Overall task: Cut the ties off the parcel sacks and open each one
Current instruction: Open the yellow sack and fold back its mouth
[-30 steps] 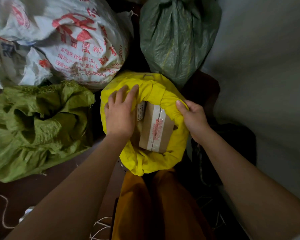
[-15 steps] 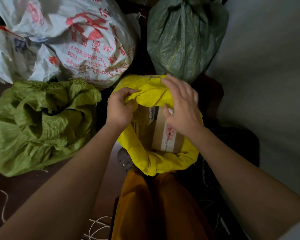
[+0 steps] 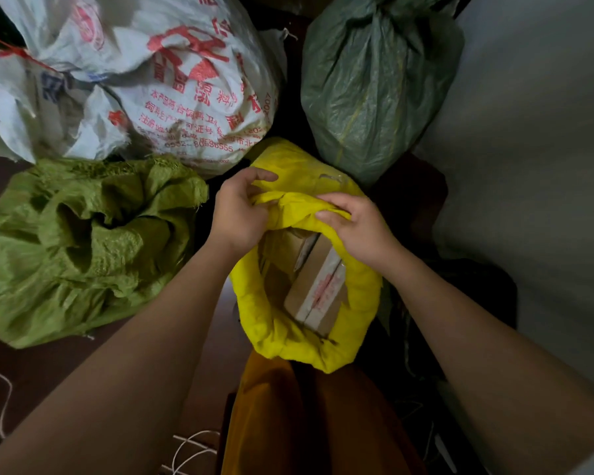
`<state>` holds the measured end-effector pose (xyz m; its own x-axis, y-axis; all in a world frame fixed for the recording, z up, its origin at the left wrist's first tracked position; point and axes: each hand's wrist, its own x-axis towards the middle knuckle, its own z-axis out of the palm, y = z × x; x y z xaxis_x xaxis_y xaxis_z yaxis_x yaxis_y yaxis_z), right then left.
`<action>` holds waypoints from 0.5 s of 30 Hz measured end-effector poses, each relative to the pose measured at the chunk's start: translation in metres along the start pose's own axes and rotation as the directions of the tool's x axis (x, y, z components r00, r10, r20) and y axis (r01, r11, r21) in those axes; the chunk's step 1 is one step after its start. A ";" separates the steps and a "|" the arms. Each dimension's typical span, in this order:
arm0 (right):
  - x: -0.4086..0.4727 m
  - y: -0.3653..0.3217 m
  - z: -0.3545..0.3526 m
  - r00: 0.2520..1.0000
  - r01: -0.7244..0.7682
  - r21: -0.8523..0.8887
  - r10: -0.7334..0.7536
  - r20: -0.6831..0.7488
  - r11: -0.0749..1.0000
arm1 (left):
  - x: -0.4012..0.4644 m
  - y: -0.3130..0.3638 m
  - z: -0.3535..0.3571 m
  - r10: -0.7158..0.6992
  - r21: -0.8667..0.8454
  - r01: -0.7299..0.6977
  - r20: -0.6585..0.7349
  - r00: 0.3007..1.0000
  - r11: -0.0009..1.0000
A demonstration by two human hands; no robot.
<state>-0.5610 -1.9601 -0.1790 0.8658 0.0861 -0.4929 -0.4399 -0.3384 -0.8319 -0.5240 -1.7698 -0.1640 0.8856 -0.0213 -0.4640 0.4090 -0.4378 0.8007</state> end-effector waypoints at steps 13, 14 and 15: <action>0.014 0.011 -0.005 0.956 -0.222 0.228 0.258 -0.142 0.948 | -0.024 -0.028 0.011 0.339 0.893 -0.174 0.026 0.940 0.415; 0.015 0.011 -0.007 0.954 -0.230 0.231 0.266 -0.137 0.945 | -0.023 -0.028 0.014 0.292 0.889 -0.152 0.022 0.956 0.432; 0.017 0.012 -0.009 0.953 -0.237 0.234 0.273 -0.133 0.943 | -0.020 -0.028 0.018 0.251 0.879 -0.142 0.026 0.968 0.456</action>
<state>-0.5498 -1.9712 -0.1951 0.7366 -0.1351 -0.6627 -0.6761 -0.1197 -0.7270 -0.5574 -1.7734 -0.1839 0.9538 -0.1543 -0.2577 -0.1330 -0.9862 0.0982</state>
